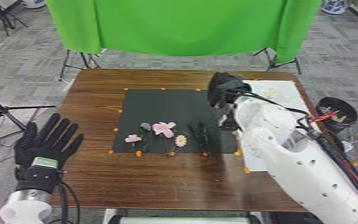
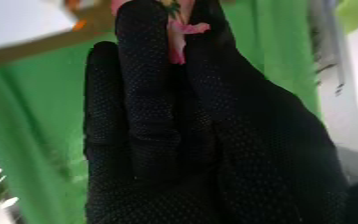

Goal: Arrange flowers

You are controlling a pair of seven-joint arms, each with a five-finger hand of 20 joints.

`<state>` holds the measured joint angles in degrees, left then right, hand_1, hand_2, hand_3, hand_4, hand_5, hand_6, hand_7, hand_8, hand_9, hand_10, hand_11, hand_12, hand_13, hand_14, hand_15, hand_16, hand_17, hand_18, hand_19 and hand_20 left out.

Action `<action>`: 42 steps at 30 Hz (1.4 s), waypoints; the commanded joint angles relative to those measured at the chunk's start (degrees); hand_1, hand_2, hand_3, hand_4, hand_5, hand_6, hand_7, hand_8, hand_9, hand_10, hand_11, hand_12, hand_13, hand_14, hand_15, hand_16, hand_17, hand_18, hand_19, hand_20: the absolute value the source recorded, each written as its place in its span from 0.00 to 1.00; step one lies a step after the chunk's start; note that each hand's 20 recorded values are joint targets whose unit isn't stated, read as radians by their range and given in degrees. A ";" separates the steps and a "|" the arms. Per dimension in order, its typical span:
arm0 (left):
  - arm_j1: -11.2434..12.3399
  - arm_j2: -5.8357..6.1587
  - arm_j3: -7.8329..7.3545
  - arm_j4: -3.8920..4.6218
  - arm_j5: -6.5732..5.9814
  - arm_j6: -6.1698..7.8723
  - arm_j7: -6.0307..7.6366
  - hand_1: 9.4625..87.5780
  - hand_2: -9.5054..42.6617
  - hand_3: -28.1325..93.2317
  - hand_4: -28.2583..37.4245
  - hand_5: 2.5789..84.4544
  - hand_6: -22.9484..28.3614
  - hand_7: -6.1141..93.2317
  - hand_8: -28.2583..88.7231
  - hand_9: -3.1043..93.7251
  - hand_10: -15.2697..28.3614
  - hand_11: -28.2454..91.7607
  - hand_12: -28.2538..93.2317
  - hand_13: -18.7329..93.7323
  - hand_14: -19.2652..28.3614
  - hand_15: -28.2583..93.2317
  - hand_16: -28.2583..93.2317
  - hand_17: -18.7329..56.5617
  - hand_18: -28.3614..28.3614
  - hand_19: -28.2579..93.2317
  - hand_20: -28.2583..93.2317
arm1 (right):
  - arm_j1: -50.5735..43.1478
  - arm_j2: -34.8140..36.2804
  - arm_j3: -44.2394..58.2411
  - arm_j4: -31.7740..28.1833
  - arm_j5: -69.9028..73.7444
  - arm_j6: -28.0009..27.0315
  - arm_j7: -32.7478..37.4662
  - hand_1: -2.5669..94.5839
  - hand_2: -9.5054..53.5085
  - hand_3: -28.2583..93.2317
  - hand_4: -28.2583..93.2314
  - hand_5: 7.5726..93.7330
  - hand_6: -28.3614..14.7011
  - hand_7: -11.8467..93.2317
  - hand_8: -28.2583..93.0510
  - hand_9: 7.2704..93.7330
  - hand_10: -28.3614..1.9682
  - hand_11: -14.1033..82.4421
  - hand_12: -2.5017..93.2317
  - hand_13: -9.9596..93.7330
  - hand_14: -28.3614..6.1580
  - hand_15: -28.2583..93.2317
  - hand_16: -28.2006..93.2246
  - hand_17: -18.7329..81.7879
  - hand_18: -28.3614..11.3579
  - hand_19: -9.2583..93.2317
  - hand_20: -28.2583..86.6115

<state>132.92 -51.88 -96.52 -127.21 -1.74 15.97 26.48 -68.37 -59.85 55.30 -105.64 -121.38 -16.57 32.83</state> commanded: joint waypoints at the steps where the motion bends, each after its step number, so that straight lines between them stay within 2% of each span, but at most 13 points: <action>1: -0.84 -0.35 0.47 0.35 0.57 -0.59 -1.43 0.23 0.43 0.81 0.00 0.44 0.63 0.20 0.16 0.36 0.72 0.40 0.32 0.35 0.74 0.52 0.18 0.12 0.76 0.54 0.29 | 0.37 -5.30 -4.47 3.76 -2.25 -3.22 -1.49 0.68 0.03 0.80 0.00 0.72 0.67 0.40 0.23 0.88 0.66 0.25 0.47 0.83 0.70 0.47 0.58 0.59 0.39 0.84 0.33; 7: -1.15 -0.44 0.46 0.56 0.75 -0.45 -2.13 0.23 0.43 0.81 0.00 0.44 0.63 0.20 0.16 0.36 0.72 0.40 0.32 0.35 0.74 0.52 0.18 0.12 0.76 0.54 0.29 | 0.46 -6.88 -6.05 5.89 -4.09 -3.86 -1.70 0.68 0.03 0.80 0.00 0.72 0.66 0.40 0.23 0.87 0.66 0.24 0.47 0.82 0.70 0.47 0.58 0.60 0.39 0.82 0.35; 14: -0.84 -0.37 0.24 0.45 0.65 -0.28 -2.10 0.23 0.43 0.81 0.00 0.44 0.63 0.20 0.16 0.36 0.71 0.40 0.32 0.35 0.74 0.52 0.18 0.12 0.77 0.54 0.29 | 0.22 -6.24 -6.96 6.45 -5.23 -2.63 -1.13 0.67 0.02 0.80 0.00 0.71 0.66 0.40 0.22 0.86 0.65 0.24 0.45 0.82 0.70 0.48 0.58 0.59 0.35 0.79 0.40; 17: -0.62 -0.34 0.16 0.40 0.61 -0.39 -1.78 0.23 0.43 0.81 0.00 0.44 0.63 0.20 0.16 0.36 0.71 0.40 0.32 0.35 0.74 0.52 0.18 0.12 0.77 0.54 0.29 | -0.22 -6.11 -6.73 5.83 -5.38 -2.52 -1.33 0.67 0.01 0.80 0.00 0.70 0.65 0.39 0.22 0.84 0.65 0.23 0.44 0.80 0.70 0.49 0.57 0.57 0.30 0.77 0.44; 19: -0.62 -0.34 0.26 0.40 0.50 -0.41 -1.61 0.23 0.43 0.81 0.00 0.44 0.63 0.20 0.16 0.36 0.72 0.40 0.32 0.35 0.74 0.52 0.18 0.12 0.77 0.54 0.29 | -0.35 -6.16 -6.50 5.57 -5.28 -2.51 -1.51 0.65 0.00 0.80 0.00 0.69 0.64 0.39 0.21 0.83 0.63 0.23 0.42 0.80 0.69 0.50 0.57 0.55 0.25 0.81 0.49; 21: -0.87 -0.40 0.38 0.53 0.57 -0.43 -1.79 0.23 0.43 0.81 0.00 0.44 0.63 0.20 0.16 0.36 0.72 0.40 0.32 0.35 0.74 0.52 0.18 0.12 0.77 0.54 0.29 | -0.28 -6.03 -6.59 5.42 -5.70 -2.49 -1.60 0.64 0.00 0.80 0.00 0.67 0.64 0.38 0.21 0.80 0.62 0.22 0.39 0.79 0.67 0.57 0.57 0.54 0.19 0.87 0.54; 23: -0.86 -0.43 0.46 0.46 0.55 -0.15 -1.76 0.23 0.43 0.81 0.00 0.44 0.63 0.20 0.16 0.36 0.72 0.40 0.32 0.35 0.74 0.52 0.18 0.12 0.77 0.54 0.29 | -0.29 -5.86 -6.59 5.27 -6.12 -2.72 -1.76 0.63 0.00 0.80 0.00 0.66 0.64 0.37 0.20 0.76 0.60 0.26 0.34 0.78 0.66 0.61 0.56 0.54 0.19 0.88 0.56; 24: -0.84 -0.37 0.55 0.36 0.99 0.25 -1.81 0.23 0.43 0.81 0.00 0.44 0.63 0.20 0.16 0.36 0.72 0.40 0.32 0.35 0.74 0.52 0.18 0.12 0.77 0.54 0.29 | -0.35 -5.79 -6.38 5.07 -5.94 -3.22 -1.73 0.64 0.00 0.80 0.00 0.66 0.64 0.36 0.20 0.75 0.60 0.26 0.32 0.78 0.65 0.61 0.56 0.53 0.19 0.88 0.56; 26: -0.60 -0.35 0.41 0.32 1.59 0.02 -1.92 0.23 0.43 0.81 0.00 0.44 0.63 0.20 0.16 0.36 0.71 0.40 0.32 0.35 0.74 0.52 0.18 0.12 0.77 0.54 0.29 | -0.54 -5.57 -6.18 4.74 -5.83 -3.26 -1.67 0.65 0.00 0.79 0.00 0.65 0.65 0.35 0.19 0.73 0.60 0.27 0.30 0.77 0.65 0.62 0.56 0.53 0.18 0.89 0.57; 30: -0.23 -0.37 0.08 0.19 1.11 0.14 -1.33 0.23 0.42 0.82 0.00 0.44 0.63 0.20 0.16 0.36 0.71 0.40 0.32 0.35 0.74 0.52 0.18 0.12 0.77 0.54 0.29 | -0.98 -5.42 -5.50 4.13 -5.95 -3.48 -1.85 0.64 0.00 0.79 0.00 0.64 0.66 0.33 0.14 0.68 0.56 0.32 0.22 0.77 0.65 0.65 0.55 0.53 0.17 0.89 0.58; 34: -0.29 -0.43 0.19 0.27 1.09 -0.15 -1.33 0.23 0.42 0.82 0.00 0.44 0.63 0.20 0.16 0.36 0.71 0.40 0.32 0.35 0.74 0.52 0.18 0.12 0.77 0.54 0.29 | -0.73 -4.63 -5.33 3.46 -5.05 -3.34 -1.37 0.63 0.00 0.80 0.00 0.62 0.66 0.33 0.11 0.66 0.56 0.32 0.20 0.75 0.62 0.72 0.52 0.53 0.15 0.89 0.59; 38: -0.26 -0.54 0.28 0.25 0.93 -0.28 -1.12 0.23 0.42 0.82 0.00 0.44 0.63 0.20 0.16 0.36 0.71 0.40 0.32 0.35 0.74 0.52 0.18 0.12 0.77 0.54 0.29 | -1.42 -4.55 -2.95 2.14 -5.02 -2.92 -1.68 0.61 0.00 0.81 0.00 0.61 0.65 0.33 0.11 0.65 0.55 0.31 0.20 0.75 0.61 0.74 0.51 0.52 0.14 0.89 0.59; 42: -0.32 -0.51 0.48 0.20 1.10 -0.38 -0.94 0.23 0.42 0.82 0.00 0.44 0.63 0.20 0.16 0.36 0.71 0.39 0.32 0.35 0.74 0.52 0.18 0.12 0.77 0.54 0.29 | -0.15 -1.94 -0.70 2.72 -5.45 2.34 0.07 0.57 0.00 0.83 0.00 0.61 0.64 0.32 0.12 0.64 0.53 0.31 0.20 0.75 0.57 0.75 0.49 0.52 0.14 0.89 0.60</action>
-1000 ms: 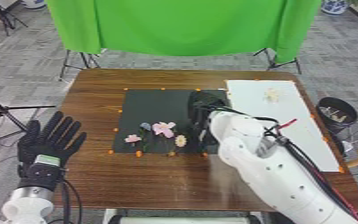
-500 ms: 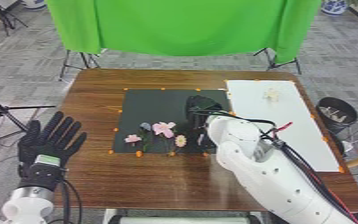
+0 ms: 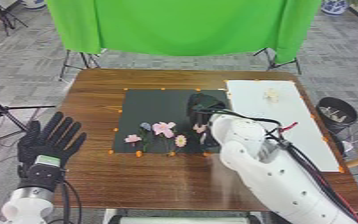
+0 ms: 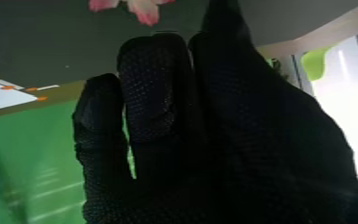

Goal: Arrange flowers

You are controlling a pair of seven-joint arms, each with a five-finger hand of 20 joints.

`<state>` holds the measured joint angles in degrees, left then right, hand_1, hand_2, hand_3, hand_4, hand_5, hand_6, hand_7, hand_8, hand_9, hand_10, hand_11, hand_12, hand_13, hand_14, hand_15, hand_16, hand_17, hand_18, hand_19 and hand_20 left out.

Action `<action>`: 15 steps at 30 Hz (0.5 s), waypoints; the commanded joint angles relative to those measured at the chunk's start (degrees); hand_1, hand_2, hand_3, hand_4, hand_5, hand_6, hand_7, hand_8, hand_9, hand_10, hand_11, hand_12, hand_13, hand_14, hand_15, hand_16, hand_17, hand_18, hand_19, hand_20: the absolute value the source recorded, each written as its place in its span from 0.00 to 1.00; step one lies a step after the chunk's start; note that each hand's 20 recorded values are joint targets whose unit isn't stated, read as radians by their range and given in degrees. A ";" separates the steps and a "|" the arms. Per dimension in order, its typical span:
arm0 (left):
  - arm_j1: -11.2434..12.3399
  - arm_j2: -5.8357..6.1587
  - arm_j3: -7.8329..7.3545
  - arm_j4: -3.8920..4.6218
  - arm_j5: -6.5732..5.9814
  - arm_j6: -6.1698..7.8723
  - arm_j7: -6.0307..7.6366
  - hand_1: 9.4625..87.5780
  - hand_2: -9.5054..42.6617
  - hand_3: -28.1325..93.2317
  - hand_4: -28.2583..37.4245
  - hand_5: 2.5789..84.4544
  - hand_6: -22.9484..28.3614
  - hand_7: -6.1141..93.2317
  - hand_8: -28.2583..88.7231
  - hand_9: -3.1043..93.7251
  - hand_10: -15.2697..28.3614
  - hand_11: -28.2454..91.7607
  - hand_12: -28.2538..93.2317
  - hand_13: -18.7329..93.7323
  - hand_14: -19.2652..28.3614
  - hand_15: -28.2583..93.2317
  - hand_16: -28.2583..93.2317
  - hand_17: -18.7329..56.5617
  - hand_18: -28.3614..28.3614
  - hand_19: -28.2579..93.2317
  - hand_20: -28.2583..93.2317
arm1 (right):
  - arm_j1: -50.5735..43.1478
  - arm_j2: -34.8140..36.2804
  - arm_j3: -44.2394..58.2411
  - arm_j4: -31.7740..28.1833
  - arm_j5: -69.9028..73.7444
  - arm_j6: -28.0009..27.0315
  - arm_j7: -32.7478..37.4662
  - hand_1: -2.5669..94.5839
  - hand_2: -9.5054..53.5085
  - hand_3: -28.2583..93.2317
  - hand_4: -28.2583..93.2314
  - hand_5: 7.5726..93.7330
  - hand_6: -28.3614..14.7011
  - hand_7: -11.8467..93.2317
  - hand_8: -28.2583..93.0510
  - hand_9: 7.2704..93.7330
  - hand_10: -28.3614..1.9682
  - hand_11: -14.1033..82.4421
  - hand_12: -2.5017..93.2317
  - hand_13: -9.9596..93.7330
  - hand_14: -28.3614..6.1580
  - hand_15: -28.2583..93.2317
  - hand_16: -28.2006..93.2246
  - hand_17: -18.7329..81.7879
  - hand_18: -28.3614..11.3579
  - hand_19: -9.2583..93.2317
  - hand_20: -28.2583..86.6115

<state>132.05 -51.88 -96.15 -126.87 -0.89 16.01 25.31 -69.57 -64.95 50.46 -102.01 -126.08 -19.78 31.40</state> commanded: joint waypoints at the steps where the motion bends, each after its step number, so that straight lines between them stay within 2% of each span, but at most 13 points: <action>1: 0.51 -0.53 0.10 -0.20 0.44 0.03 0.04 0.23 0.42 0.82 0.00 0.44 0.63 0.20 0.16 0.36 0.71 0.39 0.32 0.35 0.74 0.52 0.18 0.12 0.77 0.54 0.29 | 2.12 3.80 4.29 0.74 -1.15 7.66 2.13 0.56 0.00 0.84 0.00 0.61 0.64 0.31 0.12 0.63 0.53 0.30 0.20 0.75 0.56 0.75 0.48 0.52 0.14 0.89 0.60; 2: 0.61 -0.52 0.05 -0.26 0.52 0.33 -0.14 0.23 0.42 0.82 0.00 0.44 0.63 0.20 0.16 0.36 0.71 0.39 0.32 0.35 0.74 0.52 0.18 0.12 0.77 0.54 0.29 | 3.82 4.30 4.01 2.64 -1.55 8.81 3.25 0.54 0.00 0.85 0.00 0.60 0.63 0.31 0.12 0.62 0.51 0.30 0.20 0.73 0.54 0.74 0.46 0.52 0.15 0.89 0.59; 3: 0.76 -0.40 0.16 -0.31 0.20 0.20 0.31 0.23 0.42 0.82 0.00 0.44 0.63 0.20 0.16 0.36 0.71 0.39 0.32 0.35 0.74 0.52 0.18 0.12 0.77 0.54 0.29 | 5.50 4.64 3.97 4.87 -2.55 9.24 3.38 0.52 0.00 0.86 0.00 0.60 0.62 0.30 0.12 0.61 0.48 0.29 0.20 0.71 0.50 0.72 0.45 0.51 0.15 0.88 0.59; 4: 0.42 -0.41 0.38 -0.18 0.15 -0.13 0.13 0.23 0.42 0.82 0.00 0.44 0.63 0.20 0.16 0.36 0.72 0.39 0.32 0.35 0.74 0.52 0.18 0.12 0.77 0.54 0.29 | 6.73 5.32 3.97 6.71 -2.92 10.17 3.72 0.51 0.00 0.87 0.00 0.59 0.60 0.30 0.12 0.57 0.44 0.29 0.20 0.67 0.47 0.70 0.42 0.50 0.16 0.86 0.58; 6: -0.29 -0.26 0.96 0.00 0.54 -0.35 0.09 0.23 0.42 0.82 0.00 0.44 0.63 0.20 0.16 0.36 0.72 0.39 0.32 0.35 0.74 0.52 0.18 0.12 0.77 0.54 0.29 | 9.01 6.36 4.31 9.51 -2.20 10.17 4.61 0.49 0.00 0.88 0.00 0.57 0.58 0.30 0.12 0.52 0.41 0.28 0.19 0.60 0.43 0.63 0.38 0.47 0.18 0.80 0.54; 8: -0.63 -0.09 1.40 0.11 0.61 -0.24 0.08 0.23 0.42 0.82 0.00 0.44 0.63 0.20 0.16 0.36 0.72 0.39 0.32 0.35 0.74 0.52 0.18 0.12 0.77 0.54 0.29 | 11.59 7.89 2.88 13.10 0.38 14.06 4.59 0.47 0.00 0.89 0.00 0.55 0.58 0.31 0.12 0.48 0.40 0.27 0.19 0.54 0.39 0.58 0.35 0.44 0.20 0.73 0.49; 9: -0.71 -0.15 1.54 0.10 0.55 0.32 0.03 0.23 0.42 0.82 0.00 0.44 0.63 0.20 0.16 0.36 0.72 0.39 0.32 0.35 0.74 0.52 0.18 0.12 0.77 0.54 0.29 | 12.72 8.30 2.14 15.12 0.54 15.57 4.50 0.46 0.00 0.90 0.00 0.53 0.58 0.32 0.12 0.45 0.38 0.27 0.18 0.50 0.36 0.54 0.34 0.43 0.23 0.69 0.46; 10: -0.75 -0.06 1.76 0.08 0.41 0.55 0.06 0.23 0.42 0.82 0.00 0.44 0.63 0.20 0.16 0.36 0.72 0.39 0.32 0.35 0.74 0.52 0.18 0.12 0.77 0.54 0.29 | 13.91 8.65 1.54 16.72 0.79 15.46 5.08 0.46 0.00 0.91 0.00 0.52 0.58 0.32 0.11 0.43 0.37 0.26 0.18 0.48 0.35 0.52 0.33 0.41 0.23 0.67 0.43; 13: -1.30 -0.13 2.50 0.28 0.55 0.09 -0.44 0.23 0.42 0.81 0.00 0.44 0.63 0.20 0.16 0.36 0.72 0.39 0.32 0.35 0.74 0.52 0.18 0.12 0.77 0.54 0.29 | 15.66 9.35 1.29 19.92 2.82 14.01 6.08 0.45 0.00 0.91 0.00 0.48 0.58 0.32 0.11 0.39 0.38 0.27 0.17 0.41 0.32 0.47 0.31 0.39 0.27 0.61 0.38; 15: -1.44 -0.41 2.73 0.37 0.73 -0.23 -0.74 0.23 0.42 0.81 0.00 0.44 0.63 0.20 0.16 0.36 0.71 0.39 0.32 0.35 0.74 0.52 0.18 0.12 0.77 0.54 0.29 | 16.51 9.29 1.41 21.70 3.11 10.61 6.21 0.44 0.00 0.91 0.00 0.46 0.57 0.32 0.11 0.37 0.37 0.27 0.16 0.38 0.31 0.46 0.31 0.37 0.28 0.59 0.36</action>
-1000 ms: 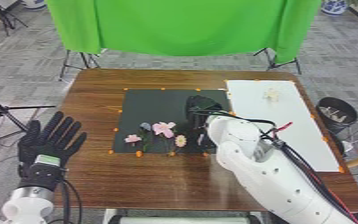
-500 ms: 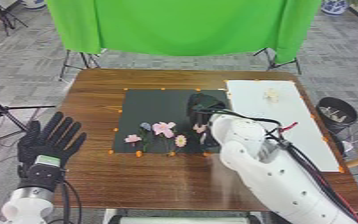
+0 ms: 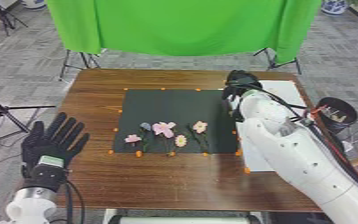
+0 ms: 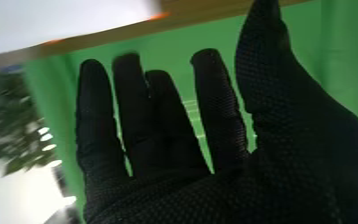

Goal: Arrange flowers

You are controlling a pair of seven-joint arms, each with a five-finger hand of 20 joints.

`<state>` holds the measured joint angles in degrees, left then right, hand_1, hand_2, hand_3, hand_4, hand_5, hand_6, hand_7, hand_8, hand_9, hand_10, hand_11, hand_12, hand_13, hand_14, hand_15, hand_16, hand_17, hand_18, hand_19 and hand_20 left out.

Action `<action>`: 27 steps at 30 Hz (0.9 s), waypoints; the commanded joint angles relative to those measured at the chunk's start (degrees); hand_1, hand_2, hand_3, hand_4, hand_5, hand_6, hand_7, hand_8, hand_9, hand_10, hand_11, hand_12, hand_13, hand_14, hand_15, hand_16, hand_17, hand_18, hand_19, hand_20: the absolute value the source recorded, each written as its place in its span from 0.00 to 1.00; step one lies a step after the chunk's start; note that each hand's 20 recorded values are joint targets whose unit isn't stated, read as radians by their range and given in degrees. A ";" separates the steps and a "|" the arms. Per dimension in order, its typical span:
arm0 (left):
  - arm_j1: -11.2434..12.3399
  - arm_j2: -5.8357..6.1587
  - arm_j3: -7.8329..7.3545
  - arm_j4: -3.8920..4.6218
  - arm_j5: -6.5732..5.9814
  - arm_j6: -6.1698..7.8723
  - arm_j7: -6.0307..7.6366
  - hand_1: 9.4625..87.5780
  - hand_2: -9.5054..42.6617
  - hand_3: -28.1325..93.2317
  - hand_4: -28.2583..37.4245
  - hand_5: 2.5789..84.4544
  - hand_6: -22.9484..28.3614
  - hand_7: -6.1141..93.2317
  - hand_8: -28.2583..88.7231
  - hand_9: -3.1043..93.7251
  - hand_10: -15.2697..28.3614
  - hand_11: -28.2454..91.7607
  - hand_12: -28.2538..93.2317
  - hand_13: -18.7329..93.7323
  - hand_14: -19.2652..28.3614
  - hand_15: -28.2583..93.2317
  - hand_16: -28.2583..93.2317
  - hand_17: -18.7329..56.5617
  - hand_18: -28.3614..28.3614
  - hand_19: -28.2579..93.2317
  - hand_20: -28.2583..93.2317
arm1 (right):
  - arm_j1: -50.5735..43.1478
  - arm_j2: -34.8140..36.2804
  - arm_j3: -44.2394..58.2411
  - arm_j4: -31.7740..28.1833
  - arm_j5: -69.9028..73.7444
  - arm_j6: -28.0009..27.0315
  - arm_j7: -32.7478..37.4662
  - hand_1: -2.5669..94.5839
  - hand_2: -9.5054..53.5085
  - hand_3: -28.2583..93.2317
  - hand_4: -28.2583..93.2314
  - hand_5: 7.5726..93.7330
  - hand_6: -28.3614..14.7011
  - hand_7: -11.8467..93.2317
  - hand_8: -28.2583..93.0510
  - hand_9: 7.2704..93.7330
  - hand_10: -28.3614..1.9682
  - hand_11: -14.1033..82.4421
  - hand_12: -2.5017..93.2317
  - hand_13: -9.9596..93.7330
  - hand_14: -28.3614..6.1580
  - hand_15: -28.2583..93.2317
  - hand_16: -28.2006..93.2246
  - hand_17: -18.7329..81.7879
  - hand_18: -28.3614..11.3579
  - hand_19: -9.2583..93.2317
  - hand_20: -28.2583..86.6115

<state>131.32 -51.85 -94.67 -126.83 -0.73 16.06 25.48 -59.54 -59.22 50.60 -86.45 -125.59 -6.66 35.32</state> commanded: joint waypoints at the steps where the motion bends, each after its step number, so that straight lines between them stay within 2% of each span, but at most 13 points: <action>1: -0.71 -0.40 1.18 0.23 0.39 -0.02 -0.84 0.23 0.42 0.81 0.00 0.44 0.63 0.20 0.16 0.36 0.71 0.39 0.33 0.35 0.74 0.52 0.18 0.12 0.77 0.54 0.29 | 6.89 3.70 0.84 6.98 3.05 -3.06 2.51 0.44 0.00 0.91 0.00 0.44 0.57 0.31 0.11 0.35 0.36 0.26 0.16 0.36 0.30 0.44 0.30 0.36 0.29 0.57 0.35; 5: -0.81 -0.64 0.81 0.31 0.71 0.07 -1.41 0.23 0.42 0.82 0.00 0.44 0.63 0.20 0.16 0.36 0.71 0.39 0.33 0.35 0.74 0.52 0.18 0.12 0.77 0.54 0.29 | 8.44 3.01 0.51 10.78 3.81 -10.12 2.64 0.47 0.00 0.91 0.00 0.41 0.58 0.31 0.11 0.32 0.40 0.25 0.15 0.33 0.30 0.42 0.29 0.34 0.30 0.56 0.34; 6: -0.78 -0.15 1.41 0.37 0.52 -0.02 -0.68 0.23 0.42 0.82 0.00 0.44 0.62 0.20 0.16 0.36 0.71 0.39 0.33 0.35 0.74 0.52 0.18 0.12 0.77 0.54 0.29 | 8.80 2.81 0.37 11.82 4.98 -11.24 3.20 0.48 0.00 0.92 0.00 0.40 0.58 0.31 0.11 0.31 0.40 0.25 0.14 0.32 0.30 0.42 0.29 0.34 0.30 0.56 0.34; 10: -1.58 -0.29 1.81 0.61 0.62 0.15 -1.05 0.23 0.42 0.82 0.00 0.44 0.62 0.20 0.16 0.36 0.71 0.40 0.33 0.35 0.74 0.52 0.18 0.12 0.77 0.54 0.29 | 9.16 2.14 1.40 14.58 7.26 -16.52 5.31 0.52 0.00 0.92 0.00 0.37 0.59 0.31 0.11 0.28 0.42 0.25 0.13 0.30 0.31 0.41 0.28 0.33 0.30 0.55 0.34; 12: -1.34 -0.12 1.97 0.62 0.43 -0.13 -0.53 0.23 0.42 0.82 0.00 0.44 0.62 0.20 0.16 0.36 0.71 0.40 0.33 0.35 0.74 0.52 0.18 0.12 0.77 0.54 0.29 | 9.01 2.20 1.71 15.29 8.27 -17.41 6.28 0.54 0.00 0.91 0.00 0.36 0.60 0.31 0.11 0.26 0.43 0.25 0.13 0.29 0.31 0.40 0.27 0.33 0.29 0.55 0.33; 14: -1.24 -0.07 2.13 0.50 0.48 -0.22 -0.35 0.23 0.42 0.82 0.00 0.44 0.62 0.20 0.16 0.36 0.71 0.39 0.32 0.35 0.74 0.52 0.18 0.12 0.77 0.54 0.29 | 8.98 2.03 1.26 16.11 8.78 -17.64 8.51 0.55 0.00 0.91 0.00 0.35 0.60 0.30 0.11 0.25 0.42 0.25 0.12 0.28 0.29 0.40 0.27 0.33 0.23 0.53 0.32; 16: -1.66 -0.22 2.30 0.69 0.49 -0.41 -0.60 0.23 0.43 0.82 0.00 0.44 0.62 0.20 0.16 0.36 0.71 0.39 0.32 0.35 0.74 0.52 0.18 0.12 0.77 0.54 0.29 | 8.34 2.11 1.55 16.31 10.29 -17.56 10.17 0.57 0.00 0.92 0.00 0.35 0.60 0.30 0.11 0.24 0.41 0.25 0.12 0.27 0.25 0.41 0.26 0.32 0.11 0.51 0.31; 18: -1.77 -0.27 2.41 0.74 0.40 -0.36 -0.60 0.23 0.43 0.82 0.00 0.44 0.62 0.20 0.16 0.36 0.71 0.39 0.32 0.35 0.74 0.52 0.18 0.12 0.77 0.54 0.29 | 7.42 2.11 1.71 16.66 10.51 -15.88 11.16 0.59 0.00 0.92 0.00 0.38 0.61 0.31 0.11 0.26 0.39 0.27 0.12 0.30 0.24 0.43 0.26 0.36 0.05 0.52 0.30; 20: -1.73 -0.33 2.43 0.72 0.41 -0.43 -0.60 0.23 0.43 0.82 0.00 0.44 0.62 0.20 0.16 0.36 0.71 0.39 0.32 0.35 0.74 0.52 0.18 0.12 0.77 0.54 0.29 | 6.58 2.11 1.70 16.69 11.52 -14.10 12.28 0.61 0.00 0.92 0.00 0.41 0.62 0.32 0.10 0.34 0.40 0.29 0.14 0.40 0.31 0.45 0.28 0.46 0.09 0.56 0.31; 23: -1.53 -0.35 2.33 0.66 0.39 -0.48 -0.57 0.23 0.43 0.82 0.00 0.44 0.62 0.20 0.16 0.36 0.71 0.39 0.32 0.35 0.74 0.52 0.18 0.12 0.77 0.54 0.29 | 4.31 2.72 1.83 15.58 9.79 -11.18 11.35 0.63 0.01 0.89 0.00 0.49 0.61 0.32 0.11 0.49 0.43 0.34 0.18 0.58 0.46 0.50 0.32 0.57 0.28 0.66 0.34; 24: -1.59 -0.38 2.38 0.67 0.31 -0.38 -0.46 0.23 0.43 0.82 0.00 0.44 0.62 0.20 0.16 0.36 0.71 0.39 0.32 0.35 0.74 0.52 0.18 0.12 0.77 0.54 0.29 | 3.93 2.91 1.37 15.36 9.44 -10.12 11.24 0.64 0.01 0.88 0.00 0.50 0.61 0.33 0.11 0.52 0.44 0.34 0.19 0.60 0.49 0.49 0.35 0.57 0.31 0.71 0.31; 25: -1.59 -0.49 2.30 0.67 0.30 -0.19 -0.60 0.23 0.43 0.82 0.00 0.44 0.62 0.20 0.16 0.36 0.71 0.39 0.32 0.35 0.74 0.52 0.18 0.12 0.77 0.54 0.29 | 3.22 2.98 1.58 15.08 8.75 -9.22 10.82 0.65 0.01 0.86 0.00 0.54 0.62 0.33 0.11 0.56 0.47 0.35 0.21 0.64 0.55 0.47 0.40 0.57 0.39 0.82 0.23; 27: -1.63 -0.40 2.44 0.68 0.26 -0.25 -0.28 0.23 0.43 0.82 0.00 0.44 0.62 0.20 0.16 0.36 0.71 0.40 0.32 0.35 0.74 0.52 0.18 0.12 0.77 0.54 0.29 | 2.31 3.44 1.06 14.35 7.95 -5.83 10.43 0.69 0.00 0.83 0.00 0.60 0.64 0.34 0.14 0.67 0.57 0.30 0.31 0.71 0.64 0.44 0.48 0.59 0.51 0.96 0.14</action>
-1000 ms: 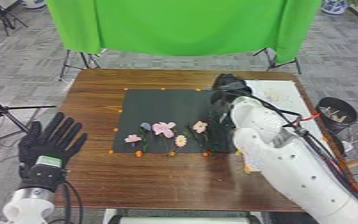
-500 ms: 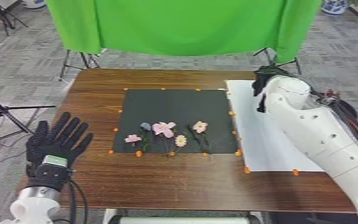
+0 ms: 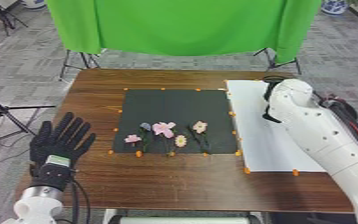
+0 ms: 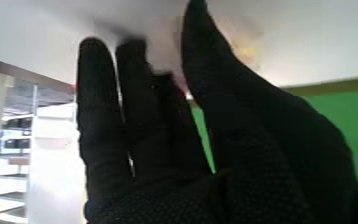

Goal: Arrange flowers

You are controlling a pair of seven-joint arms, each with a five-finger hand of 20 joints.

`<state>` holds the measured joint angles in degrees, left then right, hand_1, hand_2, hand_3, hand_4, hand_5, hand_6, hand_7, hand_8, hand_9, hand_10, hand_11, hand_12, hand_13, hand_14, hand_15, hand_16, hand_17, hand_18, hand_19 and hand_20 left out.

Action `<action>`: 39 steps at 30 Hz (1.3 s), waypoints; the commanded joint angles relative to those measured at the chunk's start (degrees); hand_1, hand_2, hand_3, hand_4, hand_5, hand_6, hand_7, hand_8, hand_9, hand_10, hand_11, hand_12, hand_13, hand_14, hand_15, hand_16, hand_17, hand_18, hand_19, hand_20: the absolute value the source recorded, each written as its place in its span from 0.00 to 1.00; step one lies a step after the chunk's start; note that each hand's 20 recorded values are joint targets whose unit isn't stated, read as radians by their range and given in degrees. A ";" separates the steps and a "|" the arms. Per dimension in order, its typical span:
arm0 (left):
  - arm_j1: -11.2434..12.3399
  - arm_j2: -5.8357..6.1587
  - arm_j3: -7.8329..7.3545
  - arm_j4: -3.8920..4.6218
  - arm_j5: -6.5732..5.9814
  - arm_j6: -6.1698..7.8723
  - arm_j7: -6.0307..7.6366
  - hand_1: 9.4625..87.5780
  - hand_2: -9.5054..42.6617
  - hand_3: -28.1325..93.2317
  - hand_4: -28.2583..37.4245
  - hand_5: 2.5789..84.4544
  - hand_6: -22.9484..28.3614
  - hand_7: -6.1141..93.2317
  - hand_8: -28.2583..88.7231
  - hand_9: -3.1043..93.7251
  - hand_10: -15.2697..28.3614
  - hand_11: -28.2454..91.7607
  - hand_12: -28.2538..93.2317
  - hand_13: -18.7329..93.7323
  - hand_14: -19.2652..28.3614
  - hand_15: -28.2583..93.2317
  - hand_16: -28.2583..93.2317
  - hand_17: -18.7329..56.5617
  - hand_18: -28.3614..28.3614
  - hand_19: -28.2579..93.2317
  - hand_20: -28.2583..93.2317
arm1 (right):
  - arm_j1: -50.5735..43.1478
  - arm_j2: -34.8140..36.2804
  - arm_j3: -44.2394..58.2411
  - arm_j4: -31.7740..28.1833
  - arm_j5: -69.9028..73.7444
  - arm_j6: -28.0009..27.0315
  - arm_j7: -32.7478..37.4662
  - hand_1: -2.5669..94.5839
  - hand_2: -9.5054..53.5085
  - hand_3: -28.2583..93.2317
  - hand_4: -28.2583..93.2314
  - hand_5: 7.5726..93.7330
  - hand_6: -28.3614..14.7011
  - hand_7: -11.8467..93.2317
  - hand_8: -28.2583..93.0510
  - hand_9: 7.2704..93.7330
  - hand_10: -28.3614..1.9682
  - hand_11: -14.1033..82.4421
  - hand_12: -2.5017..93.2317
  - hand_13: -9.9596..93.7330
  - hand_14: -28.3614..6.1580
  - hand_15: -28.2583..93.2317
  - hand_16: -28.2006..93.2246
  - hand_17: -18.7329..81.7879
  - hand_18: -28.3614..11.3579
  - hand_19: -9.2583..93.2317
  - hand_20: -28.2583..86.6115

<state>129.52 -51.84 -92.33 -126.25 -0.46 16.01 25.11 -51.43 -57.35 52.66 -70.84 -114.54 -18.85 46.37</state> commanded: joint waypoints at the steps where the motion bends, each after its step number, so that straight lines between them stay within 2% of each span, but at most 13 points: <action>1: 0.35 -0.40 0.04 0.03 -0.10 -0.27 0.08 0.23 0.43 0.82 0.00 0.44 0.62 0.20 0.16 0.36 0.71 0.40 0.32 0.35 0.74 0.52 0.18 0.12 0.77 0.54 0.29 | -6.35 1.99 -1.15 -1.85 -3.09 7.79 -0.72 0.69 0.00 0.82 0.00 0.61 0.64 0.36 0.17 0.70 0.59 0.28 0.34 0.73 0.66 0.43 0.49 0.59 0.53 0.98 0.12; 4: 0.18 -0.51 0.00 0.17 0.06 -0.35 -0.09 0.23 0.43 0.82 0.00 0.44 0.62 0.20 0.16 0.36 0.71 0.40 0.32 0.35 0.74 0.52 0.18 0.12 0.77 0.54 0.29 | -7.79 3.17 -0.94 -4.16 -3.74 9.79 -1.64 0.69 0.00 0.82 0.00 0.65 0.63 0.41 0.21 0.78 0.60 0.25 0.42 0.77 0.68 0.45 0.51 0.61 0.57 1.00 0.11; 14: 1.12 -0.70 -0.59 -0.09 -0.07 -0.40 0.28 0.23 0.43 0.82 0.00 0.44 0.62 0.20 0.16 0.36 0.71 0.40 0.32 0.35 0.74 0.53 0.18 0.12 0.77 0.54 0.29 | -14.50 9.24 1.21 -21.68 -5.86 15.66 -5.51 0.69 0.00 0.81 0.00 0.69 0.64 0.45 0.22 0.82 0.62 0.26 0.45 0.80 0.68 0.46 0.53 0.64 0.52 0.97 0.16; 21: 1.37 -0.80 -1.26 -0.11 0.04 -0.34 -0.30 0.23 0.44 0.82 0.00 0.44 0.62 0.20 0.16 0.36 0.71 0.40 0.32 0.35 0.74 0.52 0.18 0.12 0.77 0.54 0.29 | -21.33 10.40 3.54 -34.05 -7.37 13.93 -7.36 0.69 0.00 0.81 0.00 0.70 0.64 0.45 0.22 0.83 0.62 0.26 0.45 0.80 0.68 0.46 0.54 0.65 0.51 0.95 0.18; 23: 1.73 -0.87 -1.70 -0.15 0.30 -0.15 -0.72 0.23 0.44 0.82 0.00 0.44 0.62 0.20 0.16 0.36 0.71 0.40 0.32 0.35 0.74 0.52 0.18 0.12 0.77 0.54 0.29 | -22.86 9.07 3.27 -35.29 -7.90 13.14 -8.03 0.69 0.00 0.81 0.00 0.70 0.64 0.44 0.22 0.83 0.61 0.25 0.46 0.80 0.68 0.46 0.54 0.65 0.51 0.94 0.19; 26: 1.64 -1.03 -1.66 -0.01 -0.21 -0.08 -0.55 0.23 0.44 0.82 0.00 0.44 0.62 0.20 0.16 0.36 0.71 0.40 0.32 0.35 0.74 0.52 0.18 0.12 0.77 0.54 0.29 | -23.54 6.48 1.73 -35.12 -7.11 11.59 -7.86 0.68 0.00 0.81 0.00 0.70 0.64 0.44 0.22 0.83 0.61 0.25 0.45 0.80 0.67 0.46 0.54 0.65 0.50 0.94 0.19; 29: 0.84 -0.85 -1.41 0.26 0.54 -0.53 -1.60 0.23 0.44 0.82 0.00 0.44 0.62 0.20 0.16 0.36 0.71 0.40 0.32 0.35 0.74 0.52 0.18 0.12 0.76 0.54 0.29 | -25.62 5.03 1.71 -36.71 -9.14 10.73 -8.36 0.68 0.00 0.81 0.00 0.70 0.63 0.43 0.22 0.83 0.61 0.25 0.45 0.80 0.67 0.46 0.53 0.65 0.49 0.93 0.20; 34: 0.98 -0.64 -1.90 0.25 0.52 -0.30 -1.32 0.23 0.44 0.82 0.00 0.44 0.62 0.20 0.16 0.36 0.71 0.40 0.32 0.35 0.74 0.52 0.18 0.12 0.77 0.54 0.29 | -26.88 3.77 0.49 -38.70 -13.13 9.59 -9.18 0.68 0.00 0.81 0.00 0.70 0.64 0.42 0.22 0.82 0.60 0.25 0.45 0.79 0.66 0.46 0.53 0.64 0.48 0.93 0.21; 39: 0.60 -0.73 -1.82 0.37 0.59 -0.31 -2.05 0.23 0.44 0.82 0.00 0.44 0.62 0.20 0.16 0.36 0.71 0.40 0.32 0.35 0.74 0.52 0.18 0.12 0.77 0.54 0.29 | -27.83 3.22 -0.01 -39.30 -13.70 9.48 -9.18 0.68 0.00 0.81 0.00 0.69 0.63 0.42 0.22 0.81 0.59 0.24 0.44 0.79 0.66 0.46 0.53 0.64 0.46 0.92 0.23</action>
<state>130.30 -52.24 -93.79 -126.18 -0.26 16.01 24.33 -77.64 -53.14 54.01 -108.57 -127.49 -8.88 37.88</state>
